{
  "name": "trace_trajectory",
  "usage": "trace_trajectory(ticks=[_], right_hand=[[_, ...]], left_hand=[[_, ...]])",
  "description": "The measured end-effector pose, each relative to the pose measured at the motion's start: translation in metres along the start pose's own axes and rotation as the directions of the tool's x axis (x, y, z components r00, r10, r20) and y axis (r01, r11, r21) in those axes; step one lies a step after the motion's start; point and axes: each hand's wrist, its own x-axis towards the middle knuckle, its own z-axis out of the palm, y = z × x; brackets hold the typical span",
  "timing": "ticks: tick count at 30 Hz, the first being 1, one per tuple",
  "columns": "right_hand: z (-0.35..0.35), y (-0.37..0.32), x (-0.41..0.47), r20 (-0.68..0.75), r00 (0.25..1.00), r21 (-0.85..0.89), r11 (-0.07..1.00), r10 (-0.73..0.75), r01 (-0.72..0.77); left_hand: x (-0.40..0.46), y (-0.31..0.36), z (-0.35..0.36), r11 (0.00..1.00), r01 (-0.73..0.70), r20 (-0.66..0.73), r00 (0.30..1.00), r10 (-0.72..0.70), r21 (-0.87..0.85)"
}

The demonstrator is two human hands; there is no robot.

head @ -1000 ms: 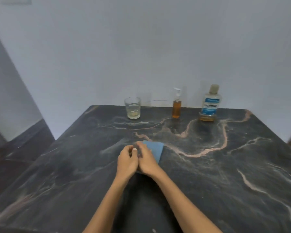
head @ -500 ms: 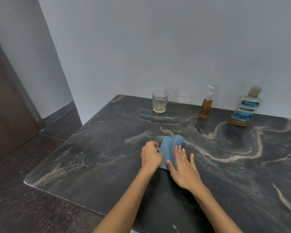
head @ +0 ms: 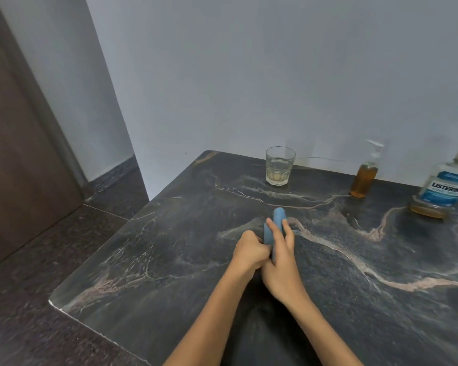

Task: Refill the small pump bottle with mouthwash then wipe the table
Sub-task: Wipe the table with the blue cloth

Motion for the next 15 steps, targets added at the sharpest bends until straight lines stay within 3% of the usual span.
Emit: trace_trajectory(ticks=[5, 9, 11, 15], right_hand=[[0.013, -0.024, 0.038, -0.098, 0.994, 0.309, 0.951, 0.051, -0.018], [0.042, -0.035, 0.087, -0.150, 0.982, 0.518, 0.855, 0.113, -0.019], [0.058, -0.036, 0.114, -0.159, 0.977, 0.590, 0.807, 0.142, -0.021], [0.076, -0.022, 0.167, -0.185, 0.964, 0.632, 0.774, 0.192, -0.033]], left_hand=[[0.025, 0.008, -0.030, 0.922, 0.183, 0.088, 0.983, -0.162, -0.340], [0.052, 0.016, -0.063, 0.719, 0.246, 0.132, 0.968, -0.211, -0.650], [0.069, 0.022, -0.081, 0.664, 0.175, 0.064, 0.980, -0.188, -0.727], [0.117, 0.030, -0.112, 0.787, -0.056, -0.240, 0.963, -0.119, -0.615]])
